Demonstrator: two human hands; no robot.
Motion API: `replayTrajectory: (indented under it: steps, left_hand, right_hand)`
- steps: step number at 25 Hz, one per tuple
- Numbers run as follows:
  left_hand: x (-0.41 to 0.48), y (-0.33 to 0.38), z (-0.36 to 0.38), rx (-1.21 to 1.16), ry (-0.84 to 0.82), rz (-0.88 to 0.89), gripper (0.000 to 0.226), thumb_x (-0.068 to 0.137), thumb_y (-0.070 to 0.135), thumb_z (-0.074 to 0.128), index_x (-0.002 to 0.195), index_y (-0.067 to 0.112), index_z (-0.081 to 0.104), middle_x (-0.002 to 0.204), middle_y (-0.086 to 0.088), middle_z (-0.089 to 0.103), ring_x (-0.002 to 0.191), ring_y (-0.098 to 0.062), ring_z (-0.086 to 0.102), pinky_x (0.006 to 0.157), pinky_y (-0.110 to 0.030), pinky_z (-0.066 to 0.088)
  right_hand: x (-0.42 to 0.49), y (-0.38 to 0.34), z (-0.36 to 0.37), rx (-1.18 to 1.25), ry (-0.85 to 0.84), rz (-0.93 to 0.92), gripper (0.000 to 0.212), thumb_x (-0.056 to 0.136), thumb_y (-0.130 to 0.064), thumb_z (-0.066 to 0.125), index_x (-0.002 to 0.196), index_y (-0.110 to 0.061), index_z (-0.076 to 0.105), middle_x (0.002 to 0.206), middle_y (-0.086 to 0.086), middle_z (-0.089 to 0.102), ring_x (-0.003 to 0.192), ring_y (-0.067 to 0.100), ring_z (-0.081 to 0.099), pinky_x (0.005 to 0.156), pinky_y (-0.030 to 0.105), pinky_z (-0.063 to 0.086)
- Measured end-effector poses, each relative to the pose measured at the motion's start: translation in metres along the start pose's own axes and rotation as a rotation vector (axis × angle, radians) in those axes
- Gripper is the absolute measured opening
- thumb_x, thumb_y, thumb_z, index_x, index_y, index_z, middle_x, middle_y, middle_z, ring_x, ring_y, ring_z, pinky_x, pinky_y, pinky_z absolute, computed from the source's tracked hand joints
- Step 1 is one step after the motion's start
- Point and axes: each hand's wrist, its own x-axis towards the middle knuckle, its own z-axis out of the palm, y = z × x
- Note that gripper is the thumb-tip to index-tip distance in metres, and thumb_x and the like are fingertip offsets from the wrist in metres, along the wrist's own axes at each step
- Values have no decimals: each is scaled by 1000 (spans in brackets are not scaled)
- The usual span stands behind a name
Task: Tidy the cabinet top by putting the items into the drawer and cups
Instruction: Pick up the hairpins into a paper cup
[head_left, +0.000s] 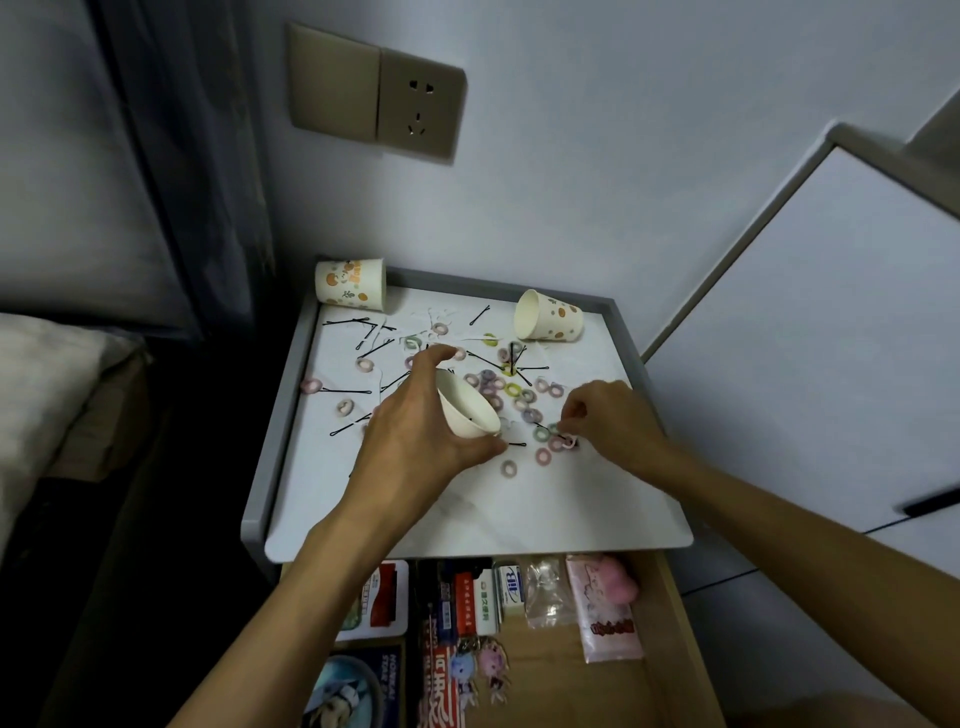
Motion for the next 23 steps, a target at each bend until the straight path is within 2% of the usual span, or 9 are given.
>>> replayTrajectory:
  steps: [5, 7, 9, 13, 15, 18, 21, 23]
  left_hand:
    - [1, -2, 0, 10, -4, -5, 90, 63, 40, 88, 136, 38, 35, 109, 17, 49, 97, -5, 42, 75, -24, 32]
    - [2, -2, 1, 10, -8, -9, 90, 63, 40, 88, 135, 38, 35, 109, 17, 49, 97, -7, 43, 77, -26, 34]
    - [3, -1, 2, 14, -12, -10, 90, 62, 41, 88, 135, 38, 34, 108, 16, 50, 98, -9, 44, 79, -28, 36]
    - [3, -2, 3, 16, -17, -8, 91, 62, 42, 88, 135, 39, 34, 109, 15, 50, 100, -10, 47, 80, -29, 39]
    - [2, -2, 3, 17, -16, -12, 91, 62, 42, 88, 136, 38, 34, 109, 14, 50, 102, -10, 46, 82, -30, 39]
    - [1, 0, 1, 26, -17, -10, 91, 63, 41, 88, 137, 37, 34, 109, 14, 49, 101, -10, 44, 81, -29, 36]
    - [0, 0, -2, 21, -15, -7, 90, 64, 40, 88, 136, 36, 35, 109, 13, 50, 99, -11, 47, 77, -27, 36]
    - [1, -1, -5, 6, -7, -11, 90, 63, 40, 88, 136, 35, 35, 110, 11, 52, 102, -15, 52, 78, -29, 41]
  right_hand:
    - [1, -3, 16, -35, 60, -40, 8, 83, -24, 74, 85, -17, 73, 80, 0, 71, 71, 14, 62, 71, 34, 55]
    - [-1, -2, 20, -89, 79, -1, 12, 85, -26, 72, 84, -14, 73, 79, 2, 70, 68, 13, 60, 63, 27, 48]
    - [0, 0, 21, -92, 109, 30, 16, 84, -28, 73, 82, -12, 72, 75, 3, 69, 65, 13, 61, 59, 26, 45]
    - [3, -2, 24, 26, 124, 38, 7, 86, -15, 71, 91, -11, 68, 84, 8, 69, 73, 20, 66, 71, 38, 57]
    - [5, -3, 26, 6, 130, 21, 4, 89, -13, 67, 93, -13, 67, 85, 7, 70, 73, 19, 66, 72, 38, 58]
    - [5, -4, 28, -154, 133, -69, 8, 90, -14, 64, 98, -15, 66, 88, 7, 69, 77, 21, 64, 72, 35, 55]
    - [0, -7, 31, -358, 171, -266, 17, 87, -8, 68, 103, -4, 63, 89, 13, 69, 77, 27, 66, 66, 29, 47]
    - [-3, -6, 33, -383, 156, -343, 23, 84, -6, 72, 103, 0, 62, 89, 16, 68, 76, 27, 65, 63, 28, 44]
